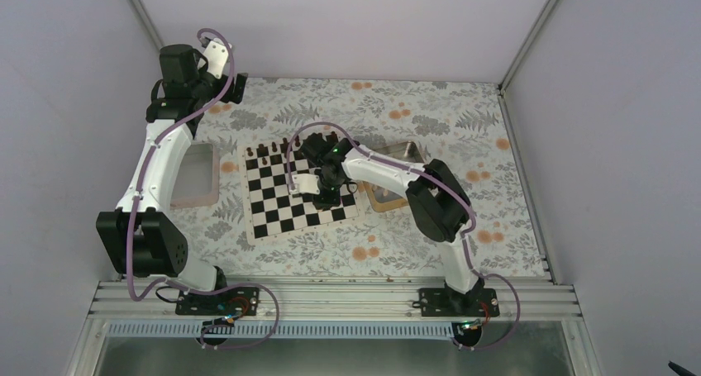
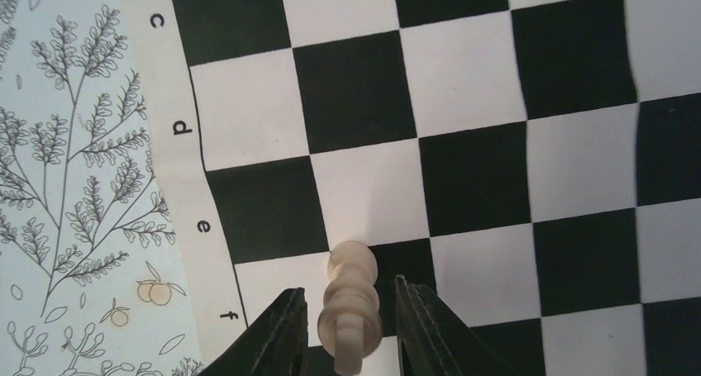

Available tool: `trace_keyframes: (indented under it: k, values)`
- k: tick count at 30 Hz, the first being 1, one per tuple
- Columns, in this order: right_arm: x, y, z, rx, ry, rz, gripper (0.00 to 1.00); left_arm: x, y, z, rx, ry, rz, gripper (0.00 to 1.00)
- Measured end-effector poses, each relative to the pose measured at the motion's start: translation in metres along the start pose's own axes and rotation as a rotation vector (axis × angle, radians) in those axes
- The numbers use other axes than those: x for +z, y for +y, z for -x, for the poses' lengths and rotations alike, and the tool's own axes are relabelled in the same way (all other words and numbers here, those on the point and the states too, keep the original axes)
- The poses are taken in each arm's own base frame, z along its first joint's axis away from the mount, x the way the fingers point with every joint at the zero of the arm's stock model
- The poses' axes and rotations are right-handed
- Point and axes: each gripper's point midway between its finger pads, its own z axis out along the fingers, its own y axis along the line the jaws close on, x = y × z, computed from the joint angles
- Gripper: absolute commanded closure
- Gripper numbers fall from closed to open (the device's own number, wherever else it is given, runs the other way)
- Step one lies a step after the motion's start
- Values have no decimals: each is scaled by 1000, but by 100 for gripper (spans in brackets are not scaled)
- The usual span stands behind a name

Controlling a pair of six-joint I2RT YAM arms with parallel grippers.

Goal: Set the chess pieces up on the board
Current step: Move the chess piece to the chessboard.

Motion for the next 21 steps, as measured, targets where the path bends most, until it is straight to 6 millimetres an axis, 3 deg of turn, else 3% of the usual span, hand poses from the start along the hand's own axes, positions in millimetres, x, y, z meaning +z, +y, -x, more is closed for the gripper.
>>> trace_keyframes:
  k: [4,9,16,21]
  values:
    - [9,2,-5,4,17,15,85,0,0,0,0,-1,-2,0]
    - [11,2,-6,10,21,18,91,0,-1,0,0,-1,-4,0]
    - [11,5,-5,8,27,22,91,0,-1,0,0,-3,-8,0]
    - [11,22,3,-17,41,41,91,0,-2,1,0,-3,-11,0]
